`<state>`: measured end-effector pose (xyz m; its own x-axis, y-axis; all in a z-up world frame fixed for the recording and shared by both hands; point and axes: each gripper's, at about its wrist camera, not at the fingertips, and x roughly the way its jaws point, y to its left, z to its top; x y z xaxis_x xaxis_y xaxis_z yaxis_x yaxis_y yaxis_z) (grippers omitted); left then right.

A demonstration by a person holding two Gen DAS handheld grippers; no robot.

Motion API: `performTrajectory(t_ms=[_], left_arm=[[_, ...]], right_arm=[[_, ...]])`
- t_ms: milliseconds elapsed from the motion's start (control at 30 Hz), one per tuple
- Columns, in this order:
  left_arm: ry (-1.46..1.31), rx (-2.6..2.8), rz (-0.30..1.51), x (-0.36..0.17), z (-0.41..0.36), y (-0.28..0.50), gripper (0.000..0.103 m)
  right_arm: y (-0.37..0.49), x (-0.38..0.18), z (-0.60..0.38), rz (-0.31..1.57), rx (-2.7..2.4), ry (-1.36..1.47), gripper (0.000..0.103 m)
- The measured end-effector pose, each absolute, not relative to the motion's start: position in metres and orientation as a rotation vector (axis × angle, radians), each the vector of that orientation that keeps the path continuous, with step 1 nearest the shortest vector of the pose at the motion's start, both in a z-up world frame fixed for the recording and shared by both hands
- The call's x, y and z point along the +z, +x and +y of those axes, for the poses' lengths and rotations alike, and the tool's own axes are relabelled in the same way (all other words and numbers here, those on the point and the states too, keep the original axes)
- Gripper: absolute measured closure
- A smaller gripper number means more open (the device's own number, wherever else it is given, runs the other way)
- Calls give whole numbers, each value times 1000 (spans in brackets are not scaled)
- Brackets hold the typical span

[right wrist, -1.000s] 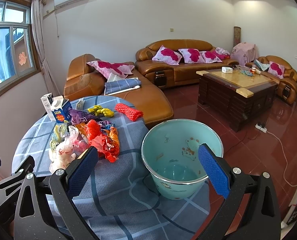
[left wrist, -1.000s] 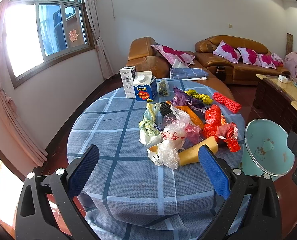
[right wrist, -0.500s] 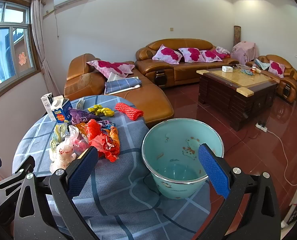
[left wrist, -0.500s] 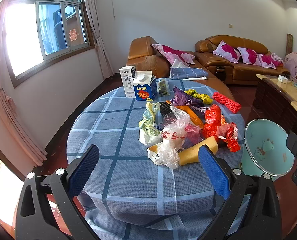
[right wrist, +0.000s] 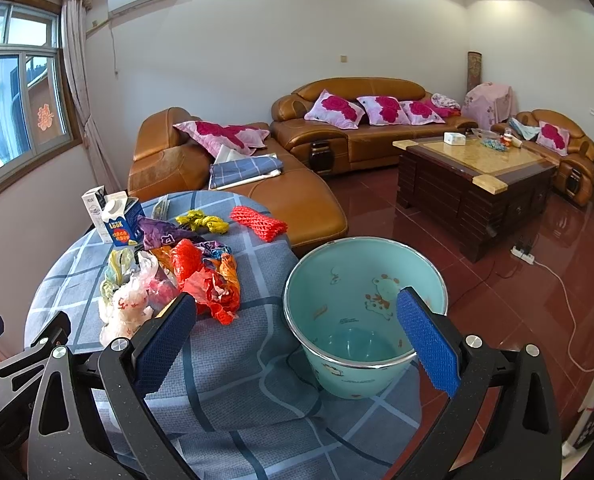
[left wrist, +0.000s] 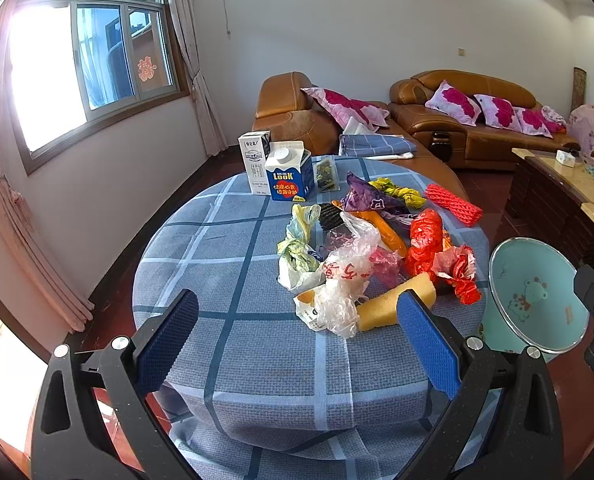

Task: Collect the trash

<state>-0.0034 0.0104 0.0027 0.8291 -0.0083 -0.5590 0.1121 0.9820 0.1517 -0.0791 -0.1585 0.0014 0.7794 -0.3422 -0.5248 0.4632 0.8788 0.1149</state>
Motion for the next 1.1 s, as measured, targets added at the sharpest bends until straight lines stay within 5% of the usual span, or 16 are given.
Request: performTrajectory(t_ms=[1033, 1100], left_arm=[[162, -83, 687, -25, 28, 28, 6], [160, -61, 703, -33, 38, 36, 6]], right_arm=[[-66, -11, -158, 543, -424, 238, 7], [-63, -15, -158, 543, -421, 224, 24]])
